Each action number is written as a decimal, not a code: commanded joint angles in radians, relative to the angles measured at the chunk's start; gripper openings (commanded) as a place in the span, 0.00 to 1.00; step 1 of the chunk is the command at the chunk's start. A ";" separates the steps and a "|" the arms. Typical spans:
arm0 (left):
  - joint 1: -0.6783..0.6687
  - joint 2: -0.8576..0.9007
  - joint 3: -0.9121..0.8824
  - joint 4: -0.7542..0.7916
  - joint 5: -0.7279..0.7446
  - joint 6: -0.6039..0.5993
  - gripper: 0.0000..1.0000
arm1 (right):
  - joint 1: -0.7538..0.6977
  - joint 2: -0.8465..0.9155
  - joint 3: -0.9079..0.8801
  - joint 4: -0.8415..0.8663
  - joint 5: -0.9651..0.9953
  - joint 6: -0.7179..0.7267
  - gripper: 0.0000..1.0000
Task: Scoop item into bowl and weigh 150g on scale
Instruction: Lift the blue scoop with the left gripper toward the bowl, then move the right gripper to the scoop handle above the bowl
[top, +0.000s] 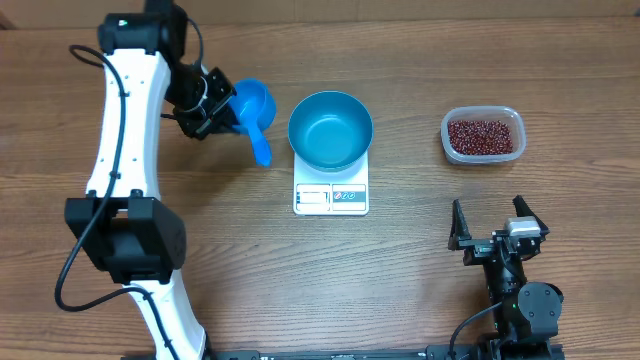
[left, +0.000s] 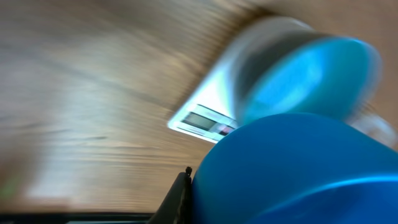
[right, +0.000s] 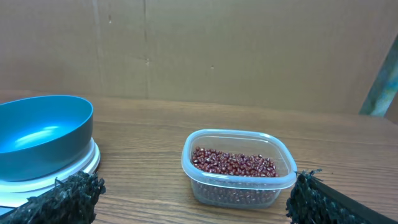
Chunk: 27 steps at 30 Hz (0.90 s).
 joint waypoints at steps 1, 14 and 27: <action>-0.092 -0.029 0.024 -0.026 -0.313 -0.205 0.05 | -0.002 -0.010 -0.010 0.005 -0.006 -0.008 1.00; -0.367 -0.087 0.024 -0.041 -0.470 -0.516 0.04 | -0.002 -0.010 -0.010 0.005 -0.006 -0.009 1.00; -0.457 -0.087 0.024 -0.046 -0.496 -0.613 0.04 | -0.002 -0.010 -0.010 0.005 -0.006 -0.008 1.00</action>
